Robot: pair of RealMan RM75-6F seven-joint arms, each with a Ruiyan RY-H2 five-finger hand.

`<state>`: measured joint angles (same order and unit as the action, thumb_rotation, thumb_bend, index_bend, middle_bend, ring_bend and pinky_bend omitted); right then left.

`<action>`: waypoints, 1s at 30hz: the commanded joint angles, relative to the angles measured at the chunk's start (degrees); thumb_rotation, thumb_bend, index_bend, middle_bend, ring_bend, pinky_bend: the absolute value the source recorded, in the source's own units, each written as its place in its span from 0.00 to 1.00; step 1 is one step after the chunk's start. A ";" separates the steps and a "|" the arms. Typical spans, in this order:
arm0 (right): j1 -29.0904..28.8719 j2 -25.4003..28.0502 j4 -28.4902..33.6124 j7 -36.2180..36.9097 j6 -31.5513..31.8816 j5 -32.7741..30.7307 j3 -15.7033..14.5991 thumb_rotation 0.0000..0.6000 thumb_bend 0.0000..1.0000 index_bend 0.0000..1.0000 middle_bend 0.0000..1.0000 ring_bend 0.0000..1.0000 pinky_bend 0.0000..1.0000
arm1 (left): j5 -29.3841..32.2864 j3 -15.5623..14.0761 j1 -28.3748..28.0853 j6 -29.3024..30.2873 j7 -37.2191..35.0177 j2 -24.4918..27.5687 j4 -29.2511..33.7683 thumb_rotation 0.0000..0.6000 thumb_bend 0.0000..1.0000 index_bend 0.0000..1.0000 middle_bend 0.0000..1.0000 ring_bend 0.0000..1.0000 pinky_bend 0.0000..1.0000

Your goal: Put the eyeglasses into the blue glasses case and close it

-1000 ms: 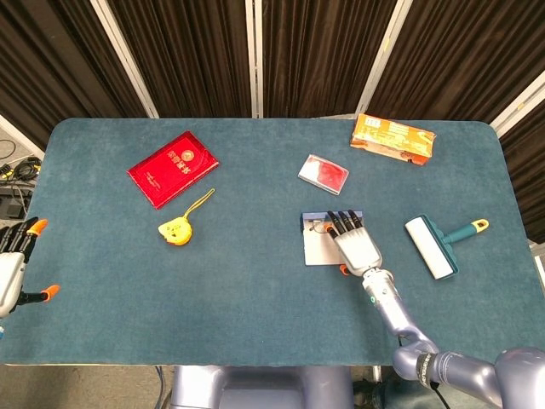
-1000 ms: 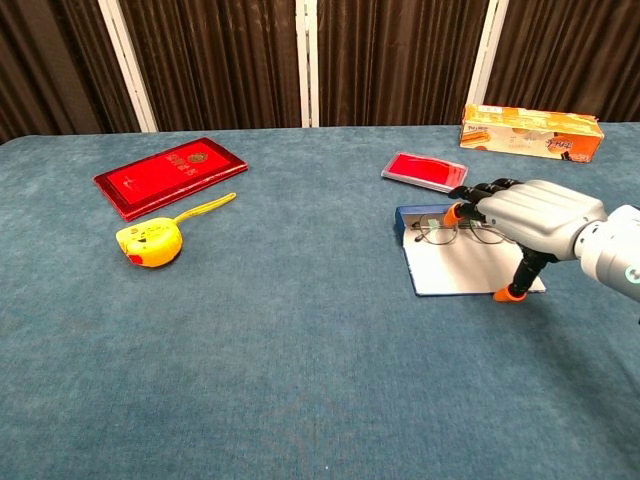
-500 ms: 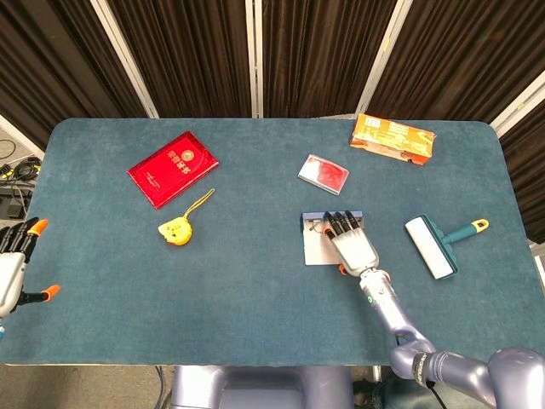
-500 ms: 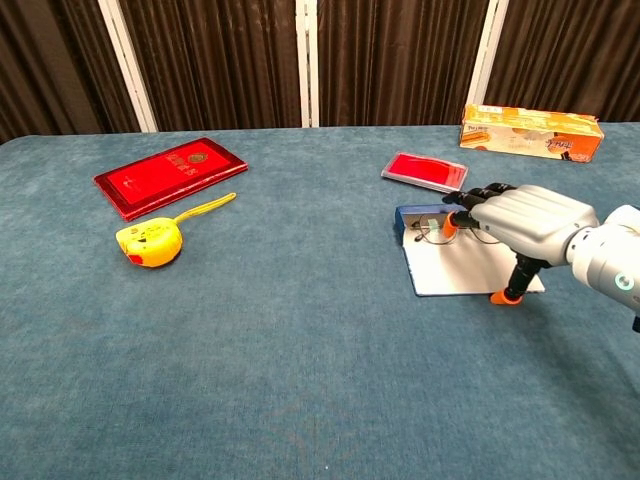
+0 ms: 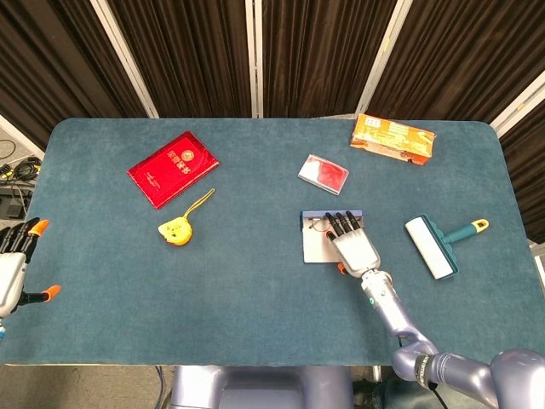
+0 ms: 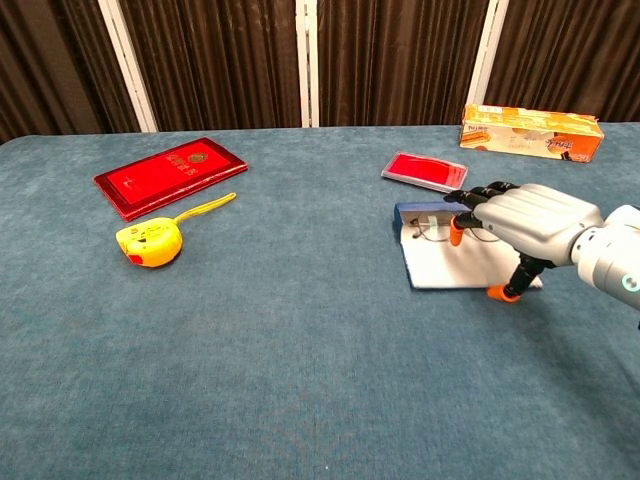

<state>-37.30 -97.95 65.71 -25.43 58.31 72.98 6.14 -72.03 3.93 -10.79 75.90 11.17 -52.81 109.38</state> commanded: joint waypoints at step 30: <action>-4.37 -3.42 -7.63 -0.96 -4.07 -5.79 6.37 1.00 0.29 0.37 0.00 0.00 0.00 | 1.17 0.24 -0.40 -0.65 0.20 -0.27 -0.56 1.00 0.00 0.00 0.00 0.00 0.00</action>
<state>-41.62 -101.22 58.24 -26.28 54.34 67.14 12.75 -70.88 4.17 -11.18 75.26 11.38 -53.09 108.83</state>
